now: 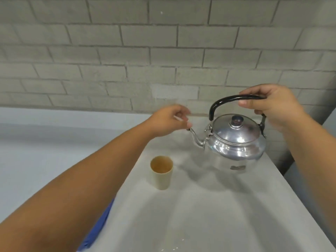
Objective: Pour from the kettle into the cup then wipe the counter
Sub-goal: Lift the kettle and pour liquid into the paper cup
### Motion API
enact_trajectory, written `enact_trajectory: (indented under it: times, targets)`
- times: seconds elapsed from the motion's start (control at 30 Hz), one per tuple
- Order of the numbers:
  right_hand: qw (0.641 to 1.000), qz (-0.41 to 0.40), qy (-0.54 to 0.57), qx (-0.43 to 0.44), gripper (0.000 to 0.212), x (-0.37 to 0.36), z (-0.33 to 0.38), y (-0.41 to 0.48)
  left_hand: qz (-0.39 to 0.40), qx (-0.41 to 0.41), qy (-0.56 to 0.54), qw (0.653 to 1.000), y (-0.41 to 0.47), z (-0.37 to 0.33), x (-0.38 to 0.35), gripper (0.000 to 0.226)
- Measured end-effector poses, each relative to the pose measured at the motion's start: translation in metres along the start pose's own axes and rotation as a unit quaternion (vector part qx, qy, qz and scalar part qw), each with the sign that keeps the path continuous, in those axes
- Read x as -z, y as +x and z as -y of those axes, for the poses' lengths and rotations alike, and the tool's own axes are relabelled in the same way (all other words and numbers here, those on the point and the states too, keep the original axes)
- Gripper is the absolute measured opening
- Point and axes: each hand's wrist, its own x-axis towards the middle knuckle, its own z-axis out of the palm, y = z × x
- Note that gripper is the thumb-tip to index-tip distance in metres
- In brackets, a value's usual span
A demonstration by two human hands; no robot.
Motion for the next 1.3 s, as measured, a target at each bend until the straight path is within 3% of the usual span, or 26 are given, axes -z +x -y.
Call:
enact_trajectory:
  times: [0.1, 0.23, 0.33, 0.43, 0.6, 0.77, 1.3]
  targets:
    - [1.0, 0.011, -0.021, 0.006, 0.032, -0.018, 0.01, -0.018, 0.007, 0.036, -0.028, 0.999, -0.041, 0.054, 0.001, 0.046]
    - [0.998, 0.025, -0.06, -0.003, 0.03, -0.04, 0.017, -0.035, 0.025, 0.081, -0.025, 0.996, -0.078, 0.11, -0.013, 0.084]
    - [0.996, 0.037, -0.081, -0.009, 0.026, -0.055, 0.017, -0.044, 0.028, 0.11, -0.051, 0.992, -0.089, 0.128, -0.029, 0.108]
    - [0.993, 0.041, -0.112, -0.017, 0.025, -0.068, 0.013, -0.052, 0.019, 0.118, -0.093, 0.988, -0.092, 0.136, -0.044, 0.116]
    - [0.986, 0.028, -0.163, -0.035, 0.029, -0.082, 0.007, -0.058, -0.022, 0.12, -0.134, 0.984, -0.091, 0.143, -0.06, 0.117]
    - [0.972, 0.032, -0.229, -0.028, 0.027, -0.093, 0.009, -0.059, -0.054, 0.1, -0.145, 0.983, -0.087, 0.148, -0.067, 0.096]
    - [0.953, 0.051, -0.296, -0.022, 0.021, -0.109, 0.02, -0.051, -0.047, 0.098, -0.161, 0.981, -0.085, 0.154, -0.067, 0.086]
